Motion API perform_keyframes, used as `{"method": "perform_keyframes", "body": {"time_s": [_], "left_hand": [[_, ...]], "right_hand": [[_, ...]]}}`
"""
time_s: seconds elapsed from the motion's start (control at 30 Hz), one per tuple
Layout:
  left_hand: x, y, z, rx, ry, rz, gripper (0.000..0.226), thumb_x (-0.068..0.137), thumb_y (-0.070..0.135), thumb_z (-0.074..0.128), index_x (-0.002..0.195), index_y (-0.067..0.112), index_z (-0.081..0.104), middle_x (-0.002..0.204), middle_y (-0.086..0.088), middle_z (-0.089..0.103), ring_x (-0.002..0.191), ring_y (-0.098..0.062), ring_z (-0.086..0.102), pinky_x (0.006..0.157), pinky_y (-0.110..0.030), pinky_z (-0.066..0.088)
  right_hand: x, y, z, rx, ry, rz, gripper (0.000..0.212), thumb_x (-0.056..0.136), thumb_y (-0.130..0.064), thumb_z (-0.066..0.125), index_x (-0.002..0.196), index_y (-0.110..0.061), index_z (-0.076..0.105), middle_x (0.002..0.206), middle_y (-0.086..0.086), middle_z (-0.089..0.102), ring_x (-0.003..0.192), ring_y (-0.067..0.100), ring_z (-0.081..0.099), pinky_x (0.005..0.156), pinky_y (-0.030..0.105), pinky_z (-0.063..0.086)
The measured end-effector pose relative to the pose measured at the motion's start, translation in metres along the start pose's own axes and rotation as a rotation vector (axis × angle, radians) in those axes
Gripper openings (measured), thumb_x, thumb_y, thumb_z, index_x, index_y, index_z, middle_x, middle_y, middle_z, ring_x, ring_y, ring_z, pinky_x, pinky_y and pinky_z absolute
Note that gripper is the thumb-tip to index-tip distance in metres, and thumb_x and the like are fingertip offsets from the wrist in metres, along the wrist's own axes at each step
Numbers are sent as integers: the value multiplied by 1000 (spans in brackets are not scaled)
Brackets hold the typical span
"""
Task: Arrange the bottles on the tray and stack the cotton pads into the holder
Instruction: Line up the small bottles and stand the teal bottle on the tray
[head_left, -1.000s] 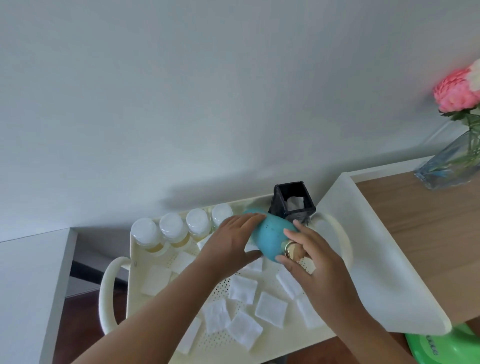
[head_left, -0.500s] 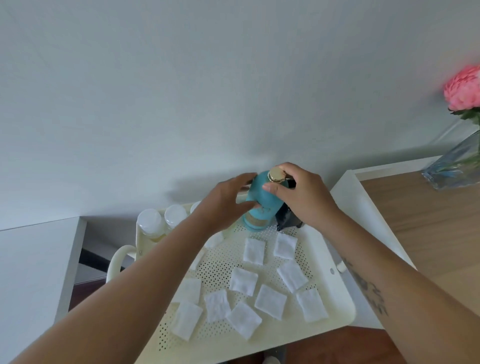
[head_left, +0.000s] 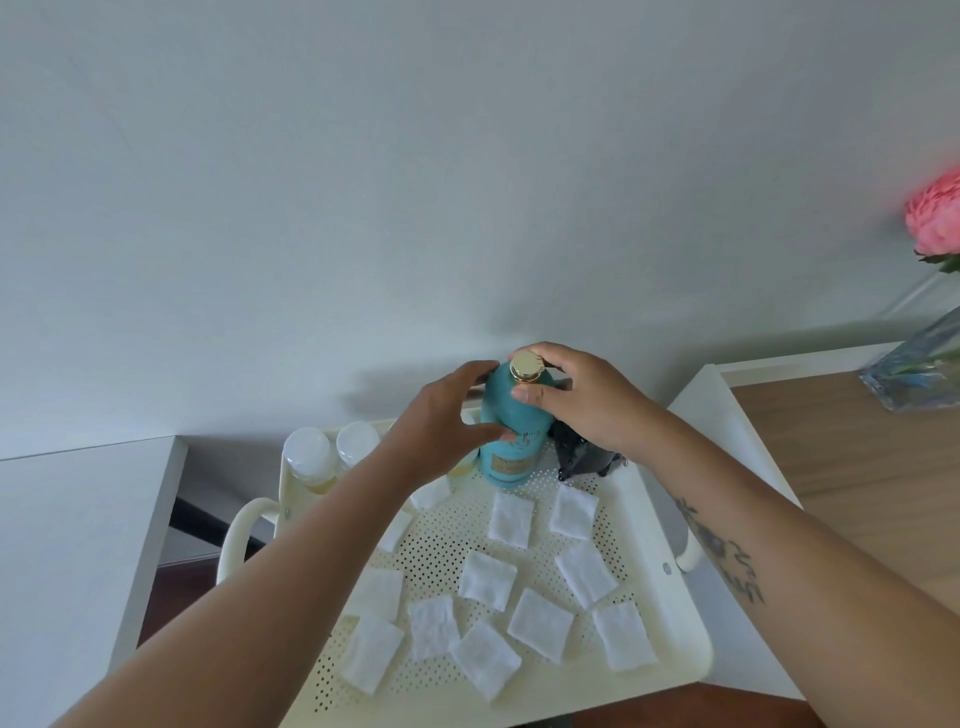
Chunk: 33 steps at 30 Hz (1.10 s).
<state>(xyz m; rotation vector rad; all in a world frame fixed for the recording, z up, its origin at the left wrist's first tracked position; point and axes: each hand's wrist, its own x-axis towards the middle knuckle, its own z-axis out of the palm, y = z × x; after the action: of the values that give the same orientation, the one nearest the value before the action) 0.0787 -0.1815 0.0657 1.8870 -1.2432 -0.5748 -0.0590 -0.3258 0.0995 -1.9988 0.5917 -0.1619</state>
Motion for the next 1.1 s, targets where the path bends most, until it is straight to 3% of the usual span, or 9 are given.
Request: {"method": "perform_keyframes", "body": {"time_s": [0.07,0.2,0.3,0.4,0.67,0.8,0.9,1.0,1.1], "left_hand": [[-1,-1,2,-6,15,-8,70,74,20,83,135,22,48,129,6,62,117,-6,59,97,-24,49],[-3,-1,3,-22,30,-13,71,75,20,83,136,23,48,130,7,62,117,-4,59,98,-26,49],[-3,-2,1,-20,29,-15,73,75,21,82,140,20,48,132,6,62,118,-5,59,100,-27,49],[-4,-2,0,-16,32,-12,73,76,19,82,141,19,48,133,4,62,118,-4,59,101,-27,49],[-7,-3,3,-42,58,-10,70,74,21,83,136,23,51,128,11,63,114,0,61,97,-25,50],[-9,-5,2,-13,61,-26,70,74,22,83,137,20,53,130,8,64,114,0,61,97,-24,50],[-16,-6,-3,22,112,-63,61,77,25,81,132,21,57,126,10,64,107,0,64,92,-19,50],[-33,-11,-13,5,207,-113,37,82,21,77,117,25,65,104,14,71,88,1,67,80,-12,53],[-55,-17,-20,22,284,-174,14,85,22,73,97,29,68,81,21,70,77,1,65,69,-8,50]], "right_hand": [[0,1,1,29,-11,3,24,88,-36,66,109,-44,60,107,-22,67,100,1,63,88,34,56],[0,6,2,101,-16,17,32,88,-33,67,117,-42,58,117,-18,65,109,6,62,91,35,54],[-5,12,2,181,35,26,43,85,-29,71,125,-36,55,129,-16,59,109,4,63,85,21,53],[-15,21,5,271,97,15,46,84,-26,73,127,-29,56,124,-17,61,102,-4,64,76,8,49],[-16,29,10,382,76,21,47,87,-24,70,131,-30,55,122,-17,65,111,-5,60,80,7,48],[-19,29,12,353,88,28,49,87,-25,69,134,-27,52,128,-15,62,118,-2,56,93,18,49],[-28,28,19,256,255,21,38,87,-29,69,124,-27,58,124,-14,62,113,-1,57,90,20,49],[-45,29,32,189,506,-85,17,87,-23,69,103,-22,63,107,-4,64,95,4,64,76,15,52],[-61,33,52,122,546,-166,7,88,-22,68,90,-19,62,90,-5,63,82,9,63,67,15,51]]}}
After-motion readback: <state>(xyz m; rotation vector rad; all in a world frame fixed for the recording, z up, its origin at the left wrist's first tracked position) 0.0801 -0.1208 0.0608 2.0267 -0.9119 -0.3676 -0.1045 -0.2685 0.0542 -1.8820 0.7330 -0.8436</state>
